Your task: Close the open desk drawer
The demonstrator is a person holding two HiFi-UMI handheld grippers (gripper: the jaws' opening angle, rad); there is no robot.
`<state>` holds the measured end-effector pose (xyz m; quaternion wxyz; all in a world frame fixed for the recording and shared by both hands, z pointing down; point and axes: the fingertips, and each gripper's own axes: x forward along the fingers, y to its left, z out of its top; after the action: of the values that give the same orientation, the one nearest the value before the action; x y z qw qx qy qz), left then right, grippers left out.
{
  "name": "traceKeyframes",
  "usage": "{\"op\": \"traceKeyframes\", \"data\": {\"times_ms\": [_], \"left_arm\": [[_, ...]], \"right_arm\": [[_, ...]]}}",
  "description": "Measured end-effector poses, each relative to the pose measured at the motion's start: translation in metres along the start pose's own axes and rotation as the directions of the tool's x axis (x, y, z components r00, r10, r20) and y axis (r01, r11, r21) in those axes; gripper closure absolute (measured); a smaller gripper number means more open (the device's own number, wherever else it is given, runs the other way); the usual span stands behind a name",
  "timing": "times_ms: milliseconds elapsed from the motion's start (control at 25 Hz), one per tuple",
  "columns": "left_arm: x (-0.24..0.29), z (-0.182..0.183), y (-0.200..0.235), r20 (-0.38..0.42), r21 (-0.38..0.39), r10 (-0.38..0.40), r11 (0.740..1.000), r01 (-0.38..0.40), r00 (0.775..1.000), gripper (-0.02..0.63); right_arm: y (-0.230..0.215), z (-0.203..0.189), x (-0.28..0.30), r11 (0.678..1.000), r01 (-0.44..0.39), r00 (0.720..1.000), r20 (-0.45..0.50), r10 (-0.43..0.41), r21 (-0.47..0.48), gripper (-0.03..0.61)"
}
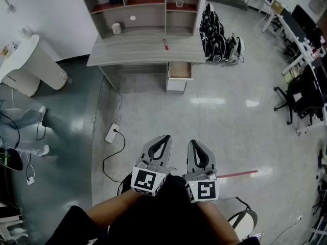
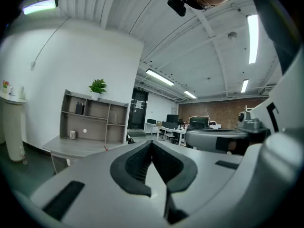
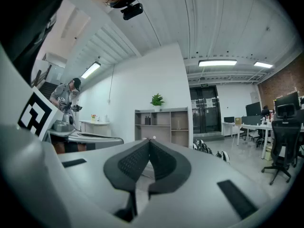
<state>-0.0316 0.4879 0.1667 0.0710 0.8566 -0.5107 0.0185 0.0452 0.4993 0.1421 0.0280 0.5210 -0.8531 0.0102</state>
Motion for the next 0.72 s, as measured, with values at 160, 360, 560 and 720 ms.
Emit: {"op": "traceKeyframes", "data": {"times_ms": [160, 360, 560, 720], "left_arm": [[0.006, 0.002, -0.011, 0.006, 0.008, -0.005, 1.000, 0.004, 1.000, 0.600], [0.001, 0.004, -0.012, 0.018, -0.001, 0.018, 1.000, -0.018, 1.000, 0.600], [-0.004, -0.001, 0.002, 0.005, -0.011, 0.074, 0.997, -0.074, 0.997, 0.600], [0.006, -0.002, 0.011, 0.002, -0.022, 0.095, 0.995, -0.095, 0.995, 0.600]], "right_arm": [[-0.010, 0.000, -0.004, 1.000, -0.008, 1.000, 0.006, 0.008, -0.004, 0.561], [-0.025, -0.009, -0.012, 0.997, -0.009, 1.000, 0.018, 0.008, 0.073, 0.561], [-0.041, -0.019, -0.015, 0.996, 0.016, 1.000, -0.004, -0.016, 0.091, 0.561], [-0.046, -0.022, -0.011, 0.996, 0.018, 1.000, -0.018, -0.017, 0.083, 0.561]]}}
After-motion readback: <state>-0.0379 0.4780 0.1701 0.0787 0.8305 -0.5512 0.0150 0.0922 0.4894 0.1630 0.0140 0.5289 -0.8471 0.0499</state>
